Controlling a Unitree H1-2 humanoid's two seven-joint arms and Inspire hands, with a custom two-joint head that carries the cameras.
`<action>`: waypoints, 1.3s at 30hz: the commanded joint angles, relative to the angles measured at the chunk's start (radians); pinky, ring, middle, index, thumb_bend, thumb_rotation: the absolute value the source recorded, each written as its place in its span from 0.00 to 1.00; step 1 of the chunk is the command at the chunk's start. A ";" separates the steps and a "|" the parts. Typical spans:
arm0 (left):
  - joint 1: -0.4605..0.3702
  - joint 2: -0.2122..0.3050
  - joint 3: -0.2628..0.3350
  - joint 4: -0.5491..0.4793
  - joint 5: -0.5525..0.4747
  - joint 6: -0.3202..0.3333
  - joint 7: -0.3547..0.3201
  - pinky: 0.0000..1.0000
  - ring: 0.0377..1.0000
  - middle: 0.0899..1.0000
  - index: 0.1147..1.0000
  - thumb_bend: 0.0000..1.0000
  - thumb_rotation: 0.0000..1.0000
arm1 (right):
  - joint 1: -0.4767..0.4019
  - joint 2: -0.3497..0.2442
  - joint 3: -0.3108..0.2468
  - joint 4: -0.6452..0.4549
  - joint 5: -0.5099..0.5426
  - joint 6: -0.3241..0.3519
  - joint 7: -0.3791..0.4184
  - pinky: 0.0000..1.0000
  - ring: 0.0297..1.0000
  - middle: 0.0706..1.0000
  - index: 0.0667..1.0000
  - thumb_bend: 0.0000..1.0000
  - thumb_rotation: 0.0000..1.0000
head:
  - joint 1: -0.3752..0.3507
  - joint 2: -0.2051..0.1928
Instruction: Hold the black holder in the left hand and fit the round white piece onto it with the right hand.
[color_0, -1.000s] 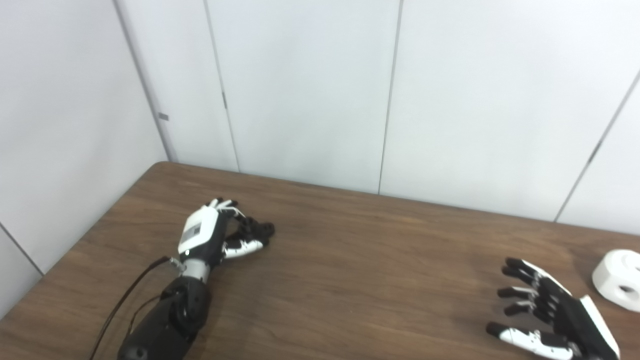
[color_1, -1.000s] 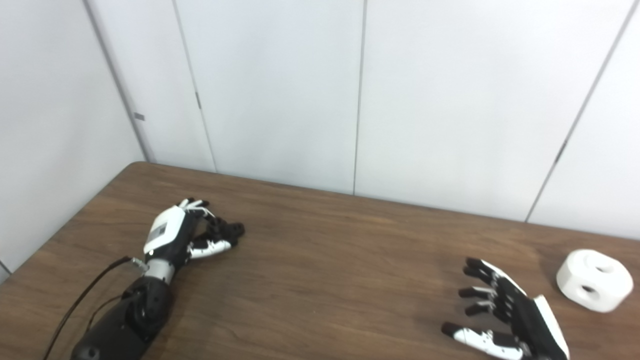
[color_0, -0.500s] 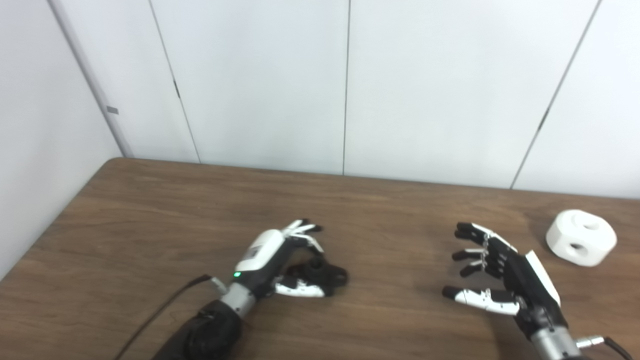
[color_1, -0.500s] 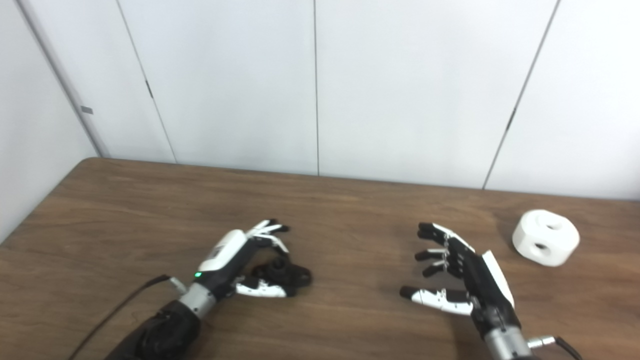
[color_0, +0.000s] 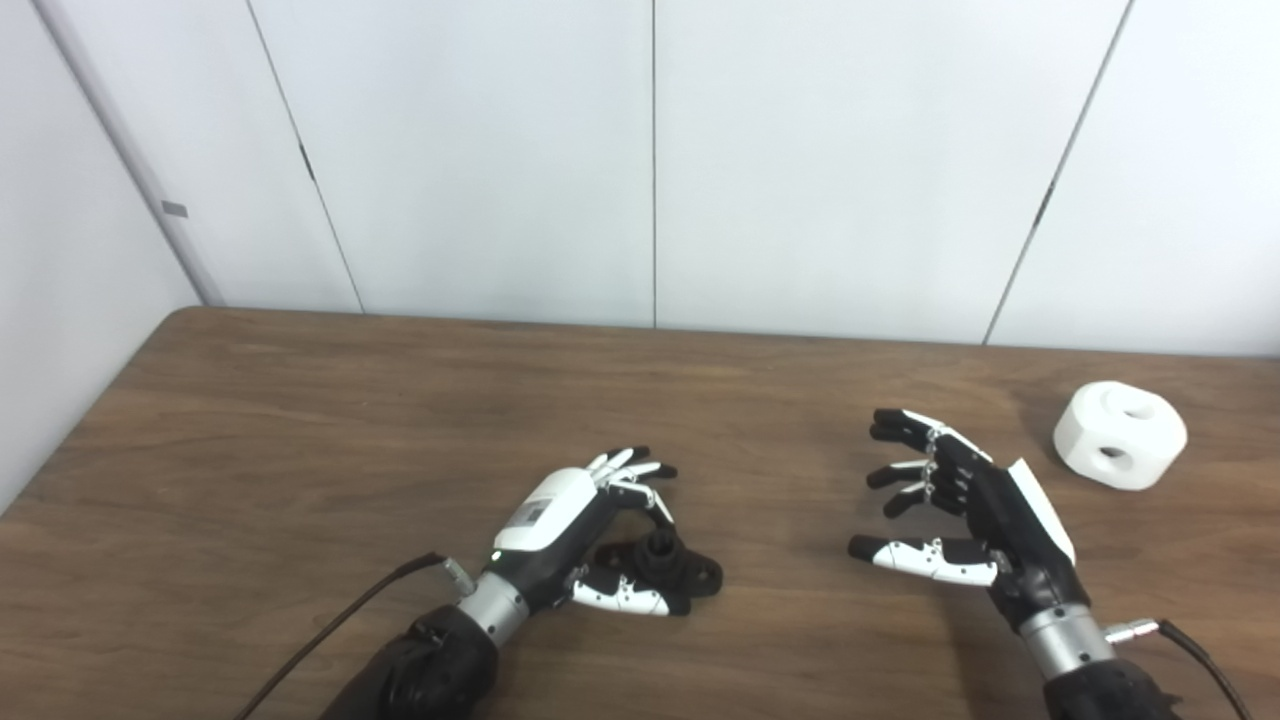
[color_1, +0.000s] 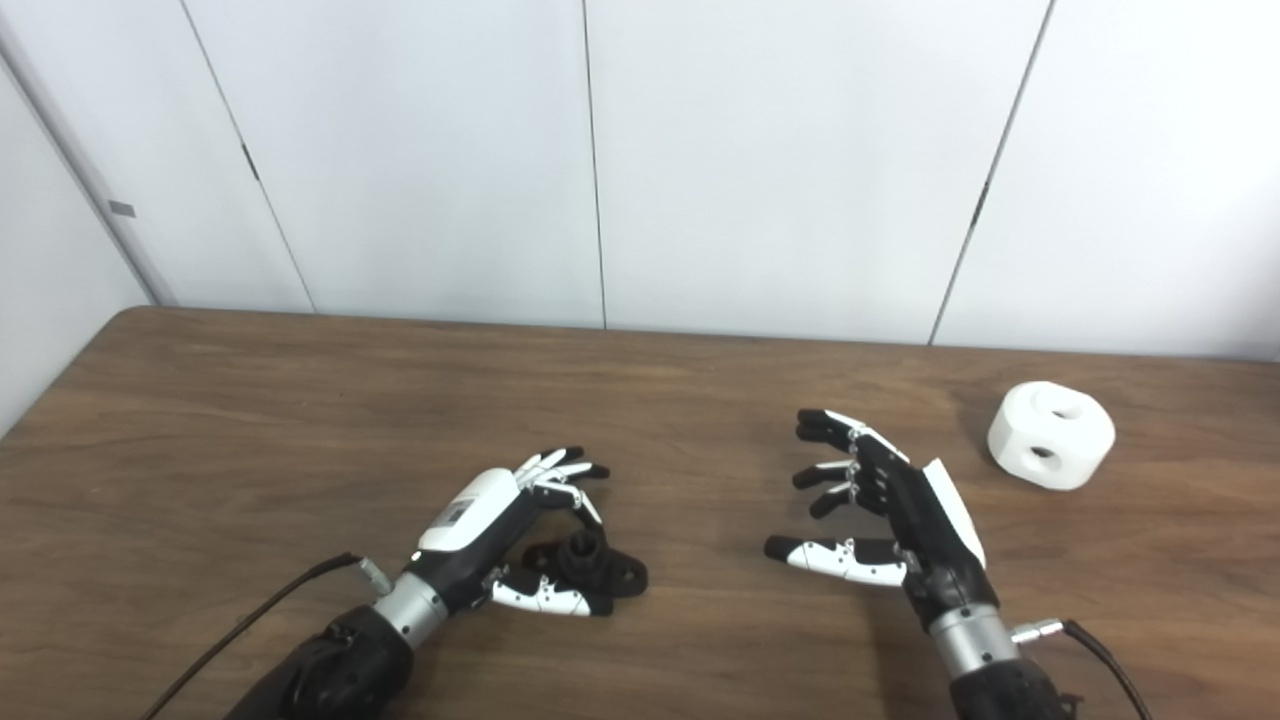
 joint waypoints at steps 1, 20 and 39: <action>0.047 -0.032 -0.092 0.076 0.124 0.059 -0.053 1.00 0.97 0.87 0.42 0.52 0.06 | -0.028 -0.007 -0.009 -0.037 0.005 -0.029 -0.011 0.49 0.62 0.79 0.78 0.64 0.01 | 0.000 0.000; 0.043 0.001 -0.104 0.171 0.197 0.049 0.031 1.00 0.96 0.87 0.42 0.52 0.06 | -0.134 -0.177 -0.035 -0.190 -0.121 0.116 0.042 0.51 0.65 0.81 0.78 0.76 0.07 | -0.264 -0.079; 0.070 0.046 -0.083 0.206 0.162 -0.028 0.065 0.99 0.93 0.84 0.42 0.52 0.05 | -0.282 -0.579 -0.056 -0.225 -0.516 0.413 0.229 0.70 0.90 0.98 0.91 0.95 0.36 | -0.486 -0.204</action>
